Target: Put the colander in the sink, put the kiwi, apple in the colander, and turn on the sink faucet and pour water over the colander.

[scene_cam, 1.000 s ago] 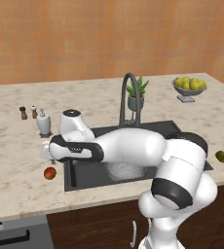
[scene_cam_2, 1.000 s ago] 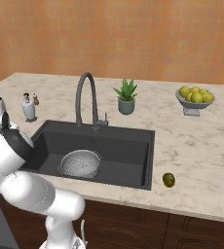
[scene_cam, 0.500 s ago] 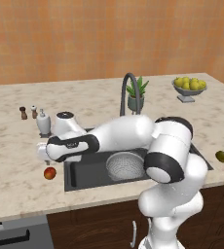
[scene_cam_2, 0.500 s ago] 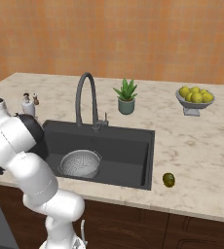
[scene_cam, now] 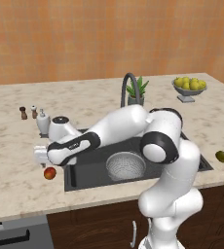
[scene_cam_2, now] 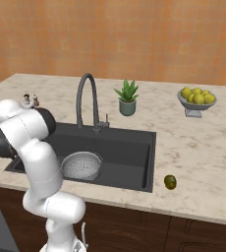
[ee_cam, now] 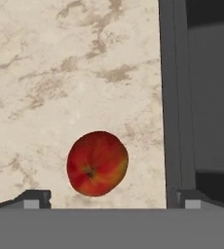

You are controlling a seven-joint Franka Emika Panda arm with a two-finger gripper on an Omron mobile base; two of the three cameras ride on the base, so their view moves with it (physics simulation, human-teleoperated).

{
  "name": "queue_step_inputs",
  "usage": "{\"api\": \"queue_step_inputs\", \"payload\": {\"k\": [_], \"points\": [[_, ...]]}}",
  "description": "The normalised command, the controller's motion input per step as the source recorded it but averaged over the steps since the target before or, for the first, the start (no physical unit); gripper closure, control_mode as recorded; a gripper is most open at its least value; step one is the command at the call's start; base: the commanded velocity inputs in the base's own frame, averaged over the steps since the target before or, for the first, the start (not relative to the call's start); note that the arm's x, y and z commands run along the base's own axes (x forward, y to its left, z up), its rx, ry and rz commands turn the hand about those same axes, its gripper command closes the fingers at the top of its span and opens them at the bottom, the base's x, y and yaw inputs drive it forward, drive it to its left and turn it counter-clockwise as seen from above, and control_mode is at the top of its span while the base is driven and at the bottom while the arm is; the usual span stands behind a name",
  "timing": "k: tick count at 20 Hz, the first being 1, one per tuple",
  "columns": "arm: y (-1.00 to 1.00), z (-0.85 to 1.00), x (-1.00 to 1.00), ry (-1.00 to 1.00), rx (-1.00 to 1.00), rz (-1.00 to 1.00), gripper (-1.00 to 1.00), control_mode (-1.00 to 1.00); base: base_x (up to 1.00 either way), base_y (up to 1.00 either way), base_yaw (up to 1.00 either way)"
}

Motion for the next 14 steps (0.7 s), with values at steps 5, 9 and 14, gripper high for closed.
{"api": "queue_step_inputs", "payload": {"k": [5, 9, 14], "points": [[0.20, -0.26, 0.13, 0.00, 0.00, 0.00, -1.00, -1.00, 0.00, 0.00, 0.00], [0.09, -0.16, 0.00, 0.00, 0.00, 0.00, -1.00, -1.00, 0.00, 0.00, 0.00], [0.00, -0.23, 0.00, 0.00, 0.00, 0.00, -1.00, -1.00, 0.00, 0.00, 0.00]]}}
